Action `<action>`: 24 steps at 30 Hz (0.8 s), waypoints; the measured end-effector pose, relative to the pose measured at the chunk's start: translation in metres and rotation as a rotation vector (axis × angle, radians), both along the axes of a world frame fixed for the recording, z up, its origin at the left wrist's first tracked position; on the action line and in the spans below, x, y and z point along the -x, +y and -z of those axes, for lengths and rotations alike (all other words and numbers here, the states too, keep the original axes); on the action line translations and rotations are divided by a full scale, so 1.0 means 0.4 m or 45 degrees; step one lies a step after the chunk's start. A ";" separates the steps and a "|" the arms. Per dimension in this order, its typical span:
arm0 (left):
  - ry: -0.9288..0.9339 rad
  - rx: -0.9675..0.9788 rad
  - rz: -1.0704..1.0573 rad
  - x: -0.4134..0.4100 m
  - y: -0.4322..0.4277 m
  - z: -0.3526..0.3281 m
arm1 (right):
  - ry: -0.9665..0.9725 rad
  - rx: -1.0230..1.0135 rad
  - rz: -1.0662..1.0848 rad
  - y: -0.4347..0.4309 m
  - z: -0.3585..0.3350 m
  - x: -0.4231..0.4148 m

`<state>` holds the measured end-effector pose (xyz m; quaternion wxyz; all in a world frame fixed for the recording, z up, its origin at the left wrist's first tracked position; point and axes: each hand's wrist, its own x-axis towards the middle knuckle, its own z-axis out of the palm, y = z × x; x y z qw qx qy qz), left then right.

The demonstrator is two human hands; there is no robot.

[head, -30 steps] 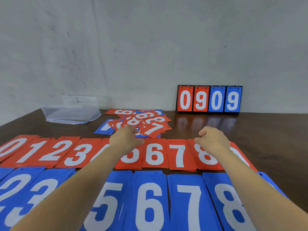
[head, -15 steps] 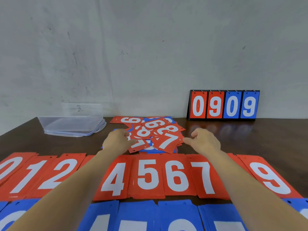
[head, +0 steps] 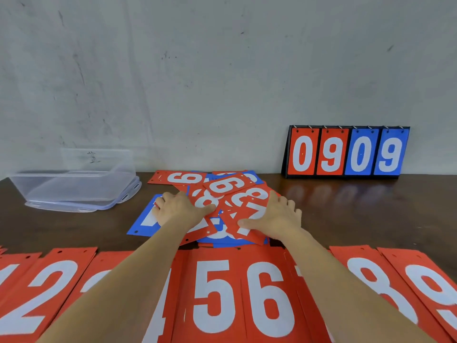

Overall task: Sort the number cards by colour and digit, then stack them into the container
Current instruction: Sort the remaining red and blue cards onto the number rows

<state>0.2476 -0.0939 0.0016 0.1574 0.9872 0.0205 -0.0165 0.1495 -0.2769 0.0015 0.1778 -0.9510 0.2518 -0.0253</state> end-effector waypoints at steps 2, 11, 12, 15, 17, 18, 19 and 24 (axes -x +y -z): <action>0.001 0.032 -0.001 -0.003 -0.003 -0.002 | -0.078 -0.028 0.013 -0.016 0.003 0.004; -0.012 0.263 -0.086 -0.021 0.023 -0.012 | -0.482 -0.290 0.016 -0.036 -0.018 0.015; -0.037 0.277 -0.084 -0.020 0.029 -0.015 | -0.503 -0.301 0.036 -0.037 -0.023 0.017; -0.095 0.363 -0.071 -0.011 0.045 -0.031 | -0.549 -0.418 0.082 -0.047 -0.035 0.020; -0.108 0.408 -0.064 -0.005 0.059 -0.042 | -0.564 -0.505 0.102 -0.055 -0.039 0.026; -0.110 0.431 -0.066 -0.004 0.067 -0.047 | -0.578 -0.533 0.116 -0.057 -0.042 0.029; -0.119 0.455 -0.067 -0.001 0.077 -0.052 | -0.597 -0.550 0.129 -0.058 -0.045 0.033; -0.144 0.605 -0.075 0.013 0.133 -0.066 | -0.707 -0.608 0.180 -0.051 -0.070 0.051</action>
